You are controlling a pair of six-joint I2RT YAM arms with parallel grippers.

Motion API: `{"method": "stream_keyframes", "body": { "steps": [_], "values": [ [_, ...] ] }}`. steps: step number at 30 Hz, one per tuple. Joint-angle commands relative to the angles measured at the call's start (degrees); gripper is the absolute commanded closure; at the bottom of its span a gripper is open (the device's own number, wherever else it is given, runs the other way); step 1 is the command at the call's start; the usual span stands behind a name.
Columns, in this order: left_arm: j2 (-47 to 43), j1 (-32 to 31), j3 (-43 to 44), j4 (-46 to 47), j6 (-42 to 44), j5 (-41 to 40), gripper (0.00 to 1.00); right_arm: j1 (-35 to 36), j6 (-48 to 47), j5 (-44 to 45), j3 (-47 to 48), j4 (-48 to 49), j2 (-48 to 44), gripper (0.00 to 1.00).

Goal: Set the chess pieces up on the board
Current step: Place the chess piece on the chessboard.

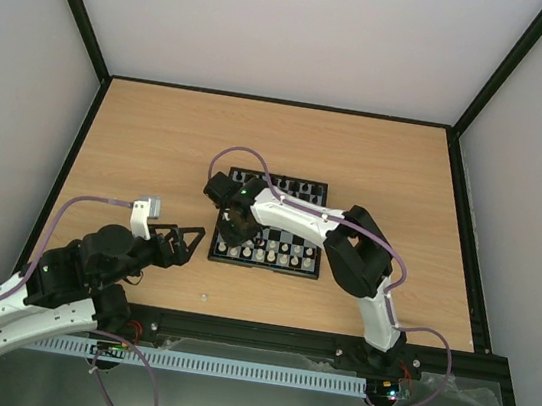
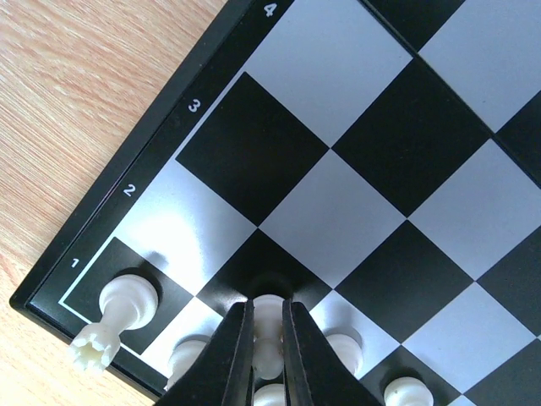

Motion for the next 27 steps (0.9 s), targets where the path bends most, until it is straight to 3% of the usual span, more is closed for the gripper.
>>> {"method": "stream_keyframes", "body": {
  "steps": [1,27],
  "values": [
    [-0.35,0.17,0.46,0.65,0.67,-0.6,0.01,-0.19,-0.87,-0.33,1.36,-1.86,1.08,0.91],
    [-0.35,0.18,0.52,0.57,0.68,-0.6,0.01,-0.38,-1.23,-0.73,1.8,-0.71,1.55,0.87]
  ]
}}
